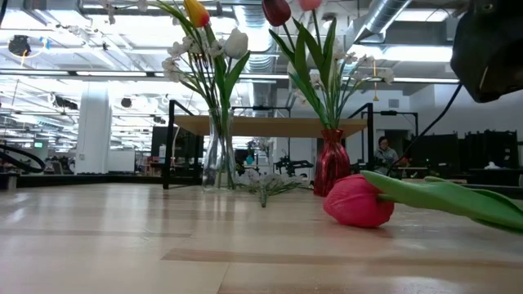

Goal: Pick and place flowers into a vace then onto a shelf
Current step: Put the red flower into the transparent vase

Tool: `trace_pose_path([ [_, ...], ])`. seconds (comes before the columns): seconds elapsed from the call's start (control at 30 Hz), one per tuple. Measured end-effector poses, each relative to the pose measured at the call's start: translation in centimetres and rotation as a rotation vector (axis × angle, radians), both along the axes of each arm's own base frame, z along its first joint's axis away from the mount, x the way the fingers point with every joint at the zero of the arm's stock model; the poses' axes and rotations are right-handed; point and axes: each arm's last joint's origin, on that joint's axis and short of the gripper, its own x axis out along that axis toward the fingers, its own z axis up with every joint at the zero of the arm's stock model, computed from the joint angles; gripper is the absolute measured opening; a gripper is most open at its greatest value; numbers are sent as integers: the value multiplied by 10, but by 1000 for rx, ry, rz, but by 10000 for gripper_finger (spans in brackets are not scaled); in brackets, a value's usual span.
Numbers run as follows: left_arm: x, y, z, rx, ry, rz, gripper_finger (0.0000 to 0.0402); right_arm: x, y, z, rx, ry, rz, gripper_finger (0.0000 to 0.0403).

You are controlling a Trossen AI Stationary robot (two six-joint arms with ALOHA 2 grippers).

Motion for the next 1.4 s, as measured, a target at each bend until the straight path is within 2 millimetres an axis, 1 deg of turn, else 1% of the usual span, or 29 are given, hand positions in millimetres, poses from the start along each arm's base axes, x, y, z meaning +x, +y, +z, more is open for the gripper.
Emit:
trace_pose_path([
  [0.17, 0, 0, 0, -1, 0, 0, 193, 1, -1, 0, -11, -3, -3, 128],
  [0.23, 0, 0, 0, -1, 0, 0, 193, 2, -1, -4, -25, 7, -6, 138],
  [0.37, 0, 0, 0, -4, 2, 4, 193, 3, -1, -9, 0, 48, 8, 141],
  [0.47, 0, 0, 0, -8, 4, 6, 193, 3, -2, -10, -25, 54, -30, 128],
  [0.6, 0, 0, 0, -10, 5, 8, 193, 6, -8, -10, -60, 58, -66, 96],
  [0.83, 0, 0, 0, -9, 4, 7, 193, 9, -16, -12, -64, 134, -207, 11],
  [1.17, 0, 0, 0, -8, 4, 7, 193, 16, -27, -11, -65, 165, -368, 3],
  [1.27, 0, 0, 0, -5, 2, 4, 193, 19, -28, -5, -88, 179, -380, 2],
  [1.4, 0, 0, 0, -5, 2, 4, 193, 21, -30, 11, -228, 180, -383, 1],
])
